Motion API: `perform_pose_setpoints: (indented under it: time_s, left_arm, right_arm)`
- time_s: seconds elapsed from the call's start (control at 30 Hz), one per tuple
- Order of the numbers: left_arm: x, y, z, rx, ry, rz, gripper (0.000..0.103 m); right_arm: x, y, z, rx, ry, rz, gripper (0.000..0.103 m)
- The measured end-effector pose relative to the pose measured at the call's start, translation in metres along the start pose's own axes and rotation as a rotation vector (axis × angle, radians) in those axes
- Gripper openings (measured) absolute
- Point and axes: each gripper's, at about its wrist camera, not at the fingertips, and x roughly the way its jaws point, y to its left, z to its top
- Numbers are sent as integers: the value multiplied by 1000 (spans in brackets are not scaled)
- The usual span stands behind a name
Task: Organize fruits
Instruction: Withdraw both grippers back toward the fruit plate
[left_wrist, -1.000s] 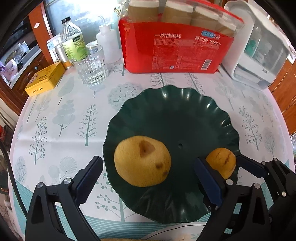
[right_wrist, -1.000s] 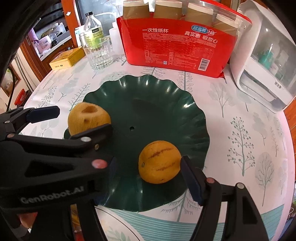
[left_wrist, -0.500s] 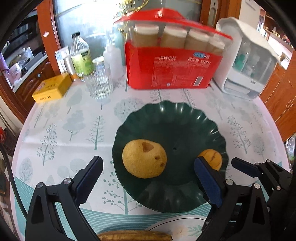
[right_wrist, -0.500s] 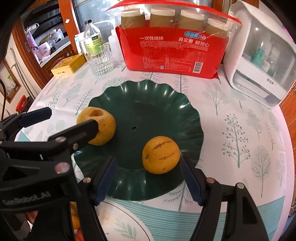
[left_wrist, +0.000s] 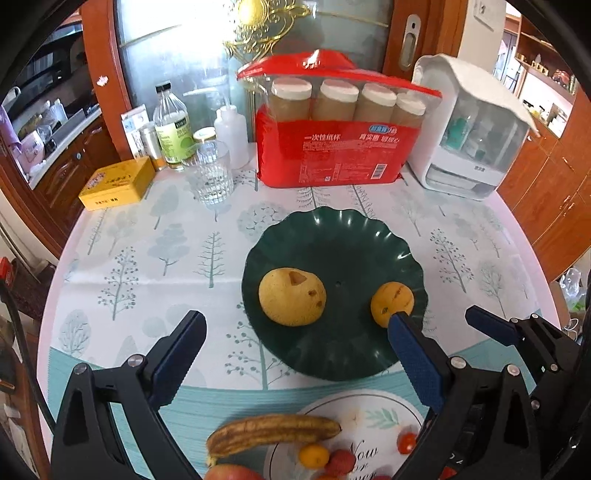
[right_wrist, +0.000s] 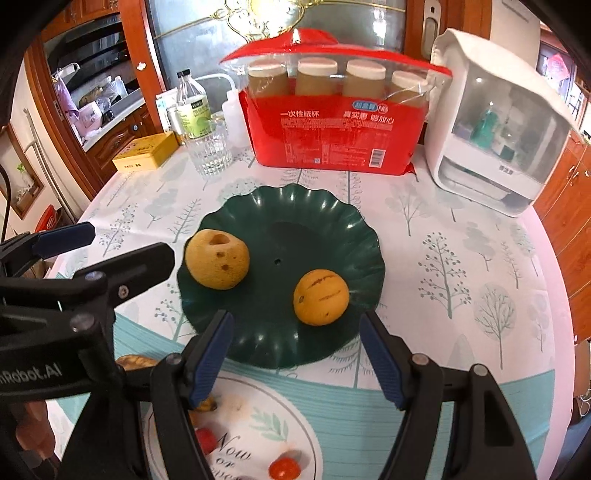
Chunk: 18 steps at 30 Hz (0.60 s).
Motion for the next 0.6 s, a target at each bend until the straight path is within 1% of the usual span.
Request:
perform_pose_setpoints:
  time_s: [0.3,0.6]
  left_arm:
    - [-49,10,-22,23,-49,-11,99]
    - [-74,19,-59,43,-48,-30,99]
  right_arm:
    - [-44,13,-22,24,-44,-9,71]
    - [-84,23,-52,55,-80,-10,71]
